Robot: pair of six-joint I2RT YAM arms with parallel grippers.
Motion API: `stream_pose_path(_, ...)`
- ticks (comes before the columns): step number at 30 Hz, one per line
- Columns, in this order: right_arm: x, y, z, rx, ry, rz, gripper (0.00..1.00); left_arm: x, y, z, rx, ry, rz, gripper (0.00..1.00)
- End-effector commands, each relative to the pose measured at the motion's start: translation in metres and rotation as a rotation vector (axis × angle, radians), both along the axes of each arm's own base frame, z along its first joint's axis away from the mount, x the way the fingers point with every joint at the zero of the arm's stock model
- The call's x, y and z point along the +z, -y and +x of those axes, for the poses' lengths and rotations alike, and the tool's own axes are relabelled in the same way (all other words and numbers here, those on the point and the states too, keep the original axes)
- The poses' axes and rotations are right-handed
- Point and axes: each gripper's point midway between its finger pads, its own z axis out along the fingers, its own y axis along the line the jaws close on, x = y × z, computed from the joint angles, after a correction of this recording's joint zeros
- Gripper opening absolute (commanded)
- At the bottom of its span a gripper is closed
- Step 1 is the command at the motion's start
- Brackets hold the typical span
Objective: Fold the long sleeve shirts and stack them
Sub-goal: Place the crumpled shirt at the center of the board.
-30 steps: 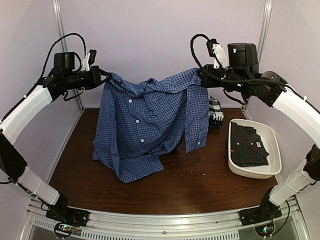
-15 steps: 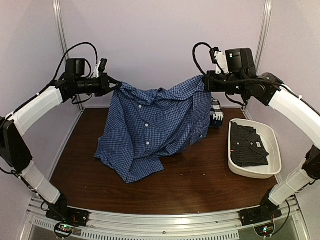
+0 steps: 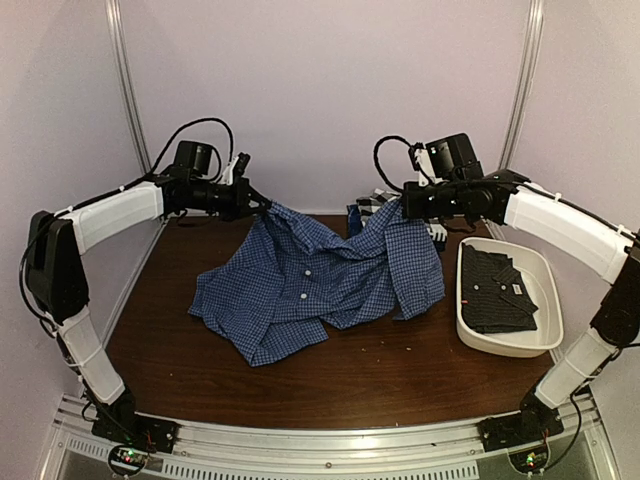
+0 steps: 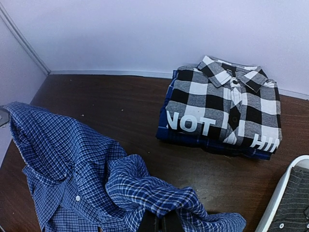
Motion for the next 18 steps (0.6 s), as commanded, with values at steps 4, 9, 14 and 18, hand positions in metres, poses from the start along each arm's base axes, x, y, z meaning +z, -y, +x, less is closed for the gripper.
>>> stream_pose_path(4, 0.01, -0.042, -0.038, 0.254, 0.023, 0.05, 0.0, 0.089, 0.032, -0.031, -0.14, 0.231, -0.096, 0.0)
stream_pose_path(9, 0.009, -0.054, -0.059, 0.351, 0.012, 0.061, 0.0, 0.102, 0.066, -0.066, -0.29, 0.256, -0.116, 0.0)
stream_pose_path(14, -0.017, -0.071, -0.086, 0.44, -0.032, 0.006, 0.0, 0.065, 0.082, -0.126, -0.464, 0.22, -0.088, 0.0)
stream_pose_path(18, -0.051, -0.087, -0.115, 0.524, -0.106, -0.05, 0.0, 0.016, 0.073, -0.186, -0.555, 0.116, -0.079, 0.0)
